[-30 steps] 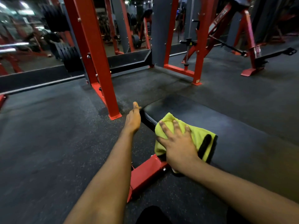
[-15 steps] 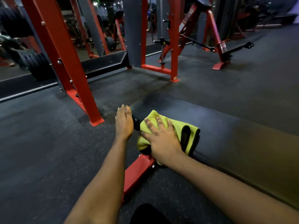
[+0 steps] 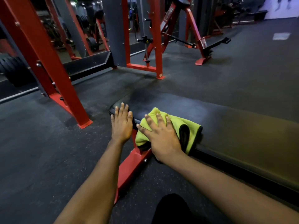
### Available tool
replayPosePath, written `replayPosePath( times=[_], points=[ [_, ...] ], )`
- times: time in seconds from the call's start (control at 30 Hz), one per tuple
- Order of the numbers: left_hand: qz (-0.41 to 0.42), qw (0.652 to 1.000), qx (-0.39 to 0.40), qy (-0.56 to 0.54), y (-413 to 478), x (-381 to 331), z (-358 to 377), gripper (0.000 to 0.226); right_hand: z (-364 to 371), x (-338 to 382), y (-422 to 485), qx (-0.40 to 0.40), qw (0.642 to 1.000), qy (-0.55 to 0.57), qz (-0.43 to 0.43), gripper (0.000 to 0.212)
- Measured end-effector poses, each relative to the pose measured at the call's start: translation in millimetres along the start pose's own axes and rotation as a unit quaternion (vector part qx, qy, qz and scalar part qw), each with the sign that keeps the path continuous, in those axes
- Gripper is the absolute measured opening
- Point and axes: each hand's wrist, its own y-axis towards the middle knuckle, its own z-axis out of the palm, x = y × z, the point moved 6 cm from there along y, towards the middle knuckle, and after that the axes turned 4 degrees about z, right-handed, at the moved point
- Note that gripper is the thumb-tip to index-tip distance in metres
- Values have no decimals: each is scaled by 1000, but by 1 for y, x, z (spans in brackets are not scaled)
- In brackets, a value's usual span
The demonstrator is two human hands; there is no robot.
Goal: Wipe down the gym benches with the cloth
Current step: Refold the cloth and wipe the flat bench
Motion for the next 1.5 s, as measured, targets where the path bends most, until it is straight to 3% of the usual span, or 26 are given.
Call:
replayPosePath(
  times=[0.17,0.3,0.4,0.57,0.67,0.83,0.93,1.07,1.2,1.3,1.43,1.5],
  points=[
    [139,986,-70,-59,-16,-60,13,53,-4,-38,-58,-55,996,29,70,72],
    [130,981,-126,-69,-18,-61,18,52,-2,-68,-116,-89,986,-14,138,74],
    [139,978,-139,-69,-19,-59,18,48,-1,-58,-102,-98,980,-14,173,72],
    [140,976,-154,-62,-23,-61,17,48,1,-35,-65,-110,981,10,158,72],
    [130,977,-157,-68,-25,-61,16,47,-5,-53,-91,-101,977,23,187,77],
    [124,983,-132,-37,-25,-63,16,48,-15,-105,-191,-134,937,5,322,69],
    [103,987,-118,-22,-28,-71,15,50,-15,-104,-185,-154,919,25,363,64],
    [154,978,-97,-103,-55,-116,23,53,-13,-92,-159,-170,916,46,362,69],
    [181,958,-81,-209,-96,-191,40,52,-16,-117,-196,-192,916,33,349,53],
    [204,948,-47,-240,-125,-245,54,46,-20,-159,-255,-229,875,20,427,49],
    [229,963,-39,-137,-144,-262,66,57,-23,-194,-301,-286,799,29,527,46],
    [208,966,-54,-141,-145,-264,64,57,-25,-188,-290,-300,780,43,548,47]
  ],
)
